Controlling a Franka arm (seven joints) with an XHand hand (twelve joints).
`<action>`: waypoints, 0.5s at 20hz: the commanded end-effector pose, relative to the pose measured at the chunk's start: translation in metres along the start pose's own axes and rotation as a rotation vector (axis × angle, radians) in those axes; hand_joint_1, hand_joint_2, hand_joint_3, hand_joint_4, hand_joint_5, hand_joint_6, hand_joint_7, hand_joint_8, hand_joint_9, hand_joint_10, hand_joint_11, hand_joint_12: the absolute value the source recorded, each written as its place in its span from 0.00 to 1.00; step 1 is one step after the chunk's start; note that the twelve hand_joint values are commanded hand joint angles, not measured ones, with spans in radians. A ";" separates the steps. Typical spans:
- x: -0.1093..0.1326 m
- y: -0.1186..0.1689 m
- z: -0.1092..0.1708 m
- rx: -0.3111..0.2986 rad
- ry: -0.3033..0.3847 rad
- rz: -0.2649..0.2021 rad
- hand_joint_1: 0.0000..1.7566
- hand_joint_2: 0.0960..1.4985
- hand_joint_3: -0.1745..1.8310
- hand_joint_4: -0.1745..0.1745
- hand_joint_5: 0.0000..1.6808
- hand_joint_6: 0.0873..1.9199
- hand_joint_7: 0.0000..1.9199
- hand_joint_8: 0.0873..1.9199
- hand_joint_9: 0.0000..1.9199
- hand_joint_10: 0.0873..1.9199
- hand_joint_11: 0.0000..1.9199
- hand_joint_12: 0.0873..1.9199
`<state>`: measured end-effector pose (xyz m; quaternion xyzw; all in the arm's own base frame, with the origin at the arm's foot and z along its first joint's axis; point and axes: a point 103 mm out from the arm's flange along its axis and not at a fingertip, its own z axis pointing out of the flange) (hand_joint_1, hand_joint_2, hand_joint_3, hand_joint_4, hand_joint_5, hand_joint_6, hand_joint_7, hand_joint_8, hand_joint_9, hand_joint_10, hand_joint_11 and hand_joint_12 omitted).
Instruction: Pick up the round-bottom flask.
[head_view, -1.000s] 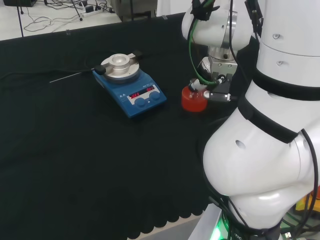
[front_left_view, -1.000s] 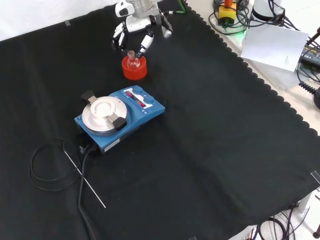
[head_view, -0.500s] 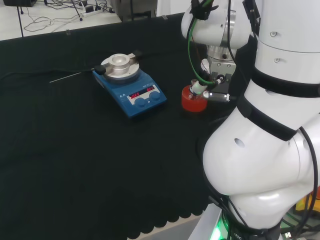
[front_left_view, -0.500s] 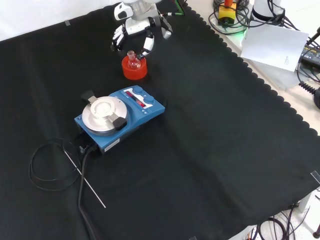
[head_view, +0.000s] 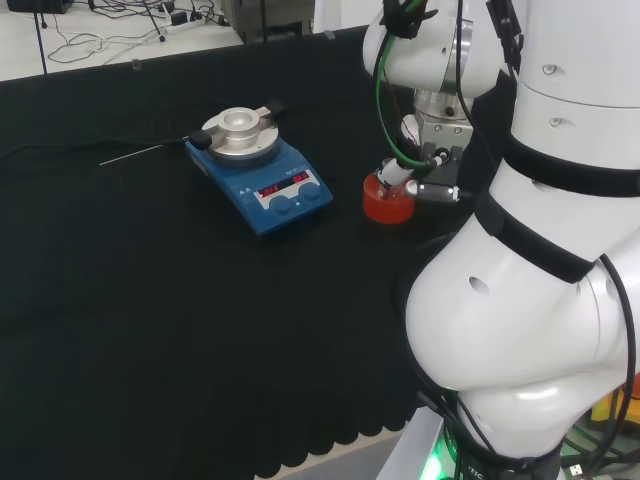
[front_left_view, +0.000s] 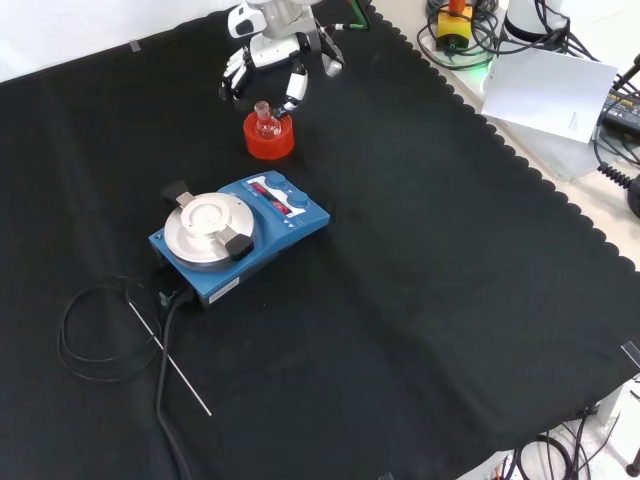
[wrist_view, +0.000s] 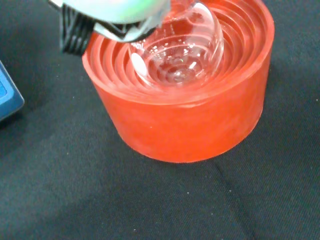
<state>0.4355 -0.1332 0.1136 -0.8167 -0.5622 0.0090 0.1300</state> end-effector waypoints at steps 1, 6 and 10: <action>0.001 0.002 0.002 0.008 -0.007 -0.003 0.52 0.39 0.43 0.26 0.42 0.41 0.16 0.35 0.27 0.33 0.17 0.69; 0.000 0.003 0.004 0.001 -0.018 0.000 0.51 0.40 0.42 0.27 0.44 0.40 0.16 0.35 0.28 0.32 0.18 0.69; 0.000 0.003 0.001 -0.053 -0.042 0.006 0.55 0.49 0.35 0.54 0.56 0.42 0.19 0.35 0.30 0.31 0.20 0.68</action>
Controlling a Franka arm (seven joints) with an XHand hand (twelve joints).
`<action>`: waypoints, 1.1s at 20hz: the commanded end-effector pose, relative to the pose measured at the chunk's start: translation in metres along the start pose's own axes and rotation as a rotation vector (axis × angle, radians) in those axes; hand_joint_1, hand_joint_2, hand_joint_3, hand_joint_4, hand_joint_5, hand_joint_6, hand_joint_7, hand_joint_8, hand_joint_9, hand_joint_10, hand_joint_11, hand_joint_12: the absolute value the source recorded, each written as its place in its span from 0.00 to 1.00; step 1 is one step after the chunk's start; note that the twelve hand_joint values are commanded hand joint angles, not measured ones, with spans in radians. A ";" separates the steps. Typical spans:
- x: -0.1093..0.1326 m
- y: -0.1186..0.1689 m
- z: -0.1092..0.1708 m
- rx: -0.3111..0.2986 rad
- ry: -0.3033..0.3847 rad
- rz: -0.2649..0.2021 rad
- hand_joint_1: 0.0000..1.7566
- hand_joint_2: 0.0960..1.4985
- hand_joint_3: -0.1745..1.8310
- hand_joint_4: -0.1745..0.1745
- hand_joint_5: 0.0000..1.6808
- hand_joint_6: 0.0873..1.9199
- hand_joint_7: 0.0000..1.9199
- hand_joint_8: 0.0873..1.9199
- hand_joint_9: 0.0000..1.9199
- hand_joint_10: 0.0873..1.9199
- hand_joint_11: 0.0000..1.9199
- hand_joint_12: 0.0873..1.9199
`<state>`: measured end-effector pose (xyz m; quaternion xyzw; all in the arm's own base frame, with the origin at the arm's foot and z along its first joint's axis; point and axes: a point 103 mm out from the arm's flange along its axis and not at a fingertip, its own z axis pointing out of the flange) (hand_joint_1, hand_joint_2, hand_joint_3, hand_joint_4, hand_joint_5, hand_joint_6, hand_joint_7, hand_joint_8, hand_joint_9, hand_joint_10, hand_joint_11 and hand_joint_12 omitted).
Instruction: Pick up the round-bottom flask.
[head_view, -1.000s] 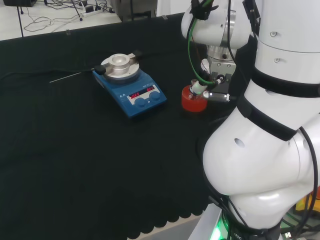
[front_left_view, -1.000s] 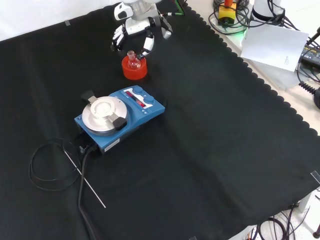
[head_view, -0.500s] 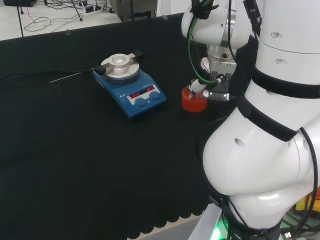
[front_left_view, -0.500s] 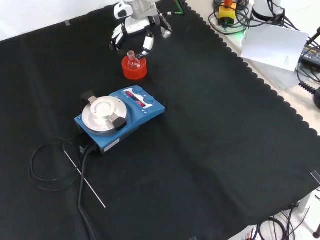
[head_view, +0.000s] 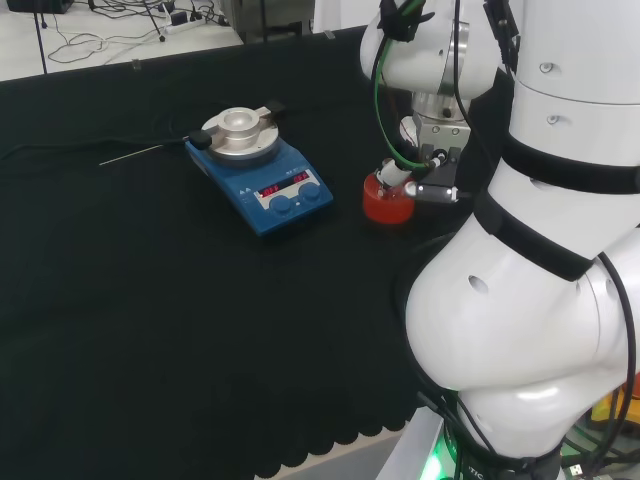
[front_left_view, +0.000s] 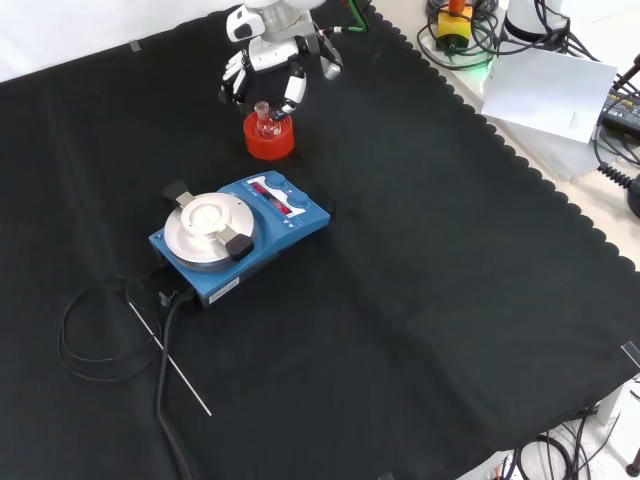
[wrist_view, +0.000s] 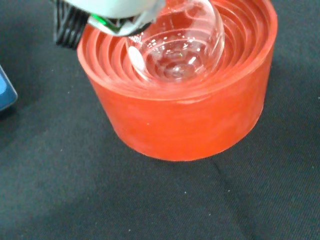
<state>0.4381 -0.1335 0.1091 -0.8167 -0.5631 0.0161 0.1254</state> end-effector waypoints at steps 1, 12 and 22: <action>0.001 -0.001 -0.004 -0.061 -0.033 0.008 0.57 0.53 0.31 0.75 0.59 0.44 0.21 0.35 0.32 0.31 0.22 0.67; 0.002 -0.015 -0.052 -0.101 0.013 0.018 0.61 0.48 0.38 0.98 0.66 0.46 0.25 0.33 0.37 0.26 0.27 0.65; 0.040 -0.020 -0.117 -0.152 0.038 -0.021 0.62 0.44 0.41 0.90 0.68 0.44 0.26 0.33 0.37 0.26 0.26 0.65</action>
